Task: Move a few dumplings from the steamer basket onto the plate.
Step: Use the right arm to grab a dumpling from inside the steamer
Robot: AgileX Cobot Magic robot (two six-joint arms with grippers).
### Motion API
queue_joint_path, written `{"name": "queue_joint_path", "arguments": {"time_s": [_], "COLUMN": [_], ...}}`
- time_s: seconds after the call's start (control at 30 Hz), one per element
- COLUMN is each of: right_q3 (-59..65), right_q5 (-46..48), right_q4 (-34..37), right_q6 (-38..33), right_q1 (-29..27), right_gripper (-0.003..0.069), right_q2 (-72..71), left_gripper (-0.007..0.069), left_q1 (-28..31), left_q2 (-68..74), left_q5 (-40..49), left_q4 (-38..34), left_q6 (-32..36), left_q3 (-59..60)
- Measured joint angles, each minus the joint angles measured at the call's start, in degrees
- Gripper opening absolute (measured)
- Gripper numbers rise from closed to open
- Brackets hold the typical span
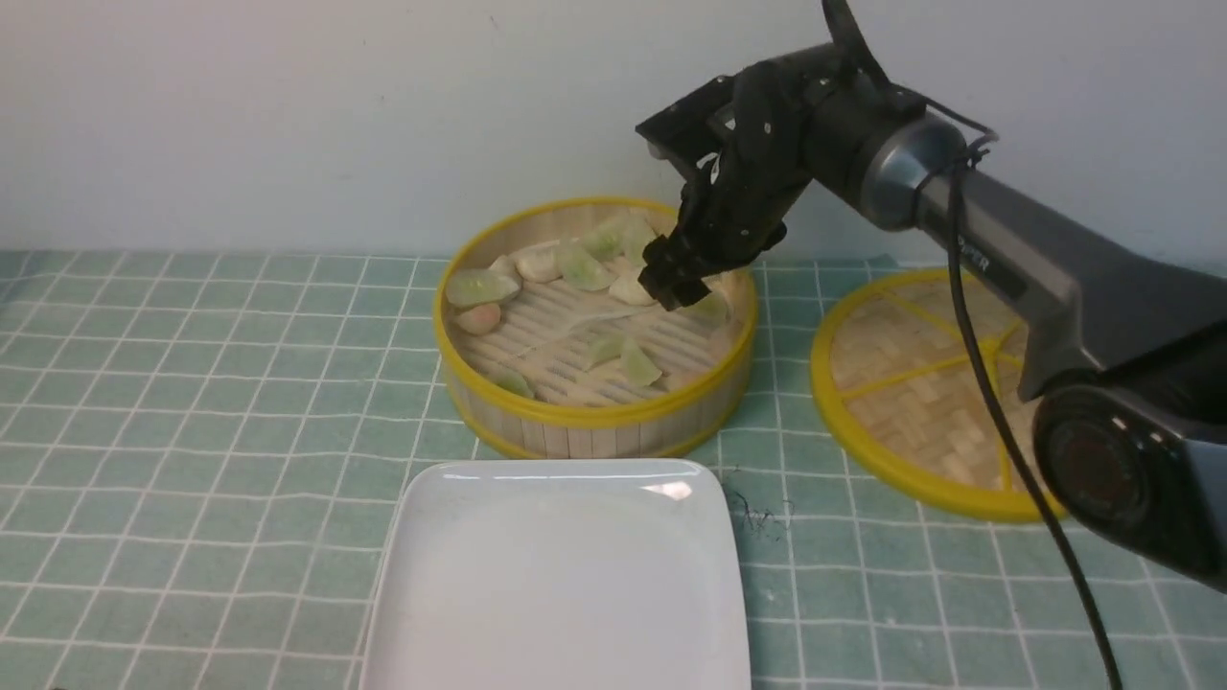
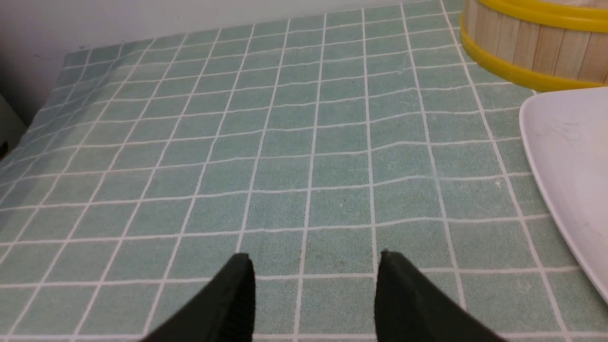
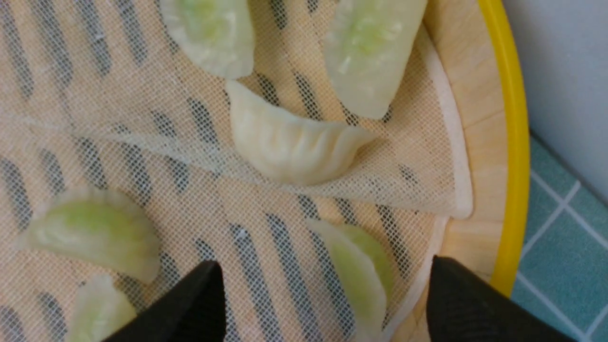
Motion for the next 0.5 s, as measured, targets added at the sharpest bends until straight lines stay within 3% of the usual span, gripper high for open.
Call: {"name": "queue_joint_path", "arguments": {"time_s": [0.3,0.43,0.5], "right_q3": [-0.1,-0.2,-0.2], "right_q5": [-1.7,-1.5,-0.5], "right_q4": [-1.1,-2.0,-2.0], "right_q6": [-0.2,-0.1,-0.1], "right_q1": [0.2,0.2,0.2], "right_gripper": [0.0492,0.0333,0.0192], "right_q2": [3.2,3.5,3.5], "left_gripper": [0.0318,0.0318,0.0318], "left_q1": [0.0,0.0,0.0], "left_q2": [0.0,0.0,0.0], "left_q5": [0.0,0.0,0.0], "left_q4": [0.0,0.0,0.0], "left_q6": [0.0,0.1,0.1], "left_q3": [0.0,0.0,0.0]}}
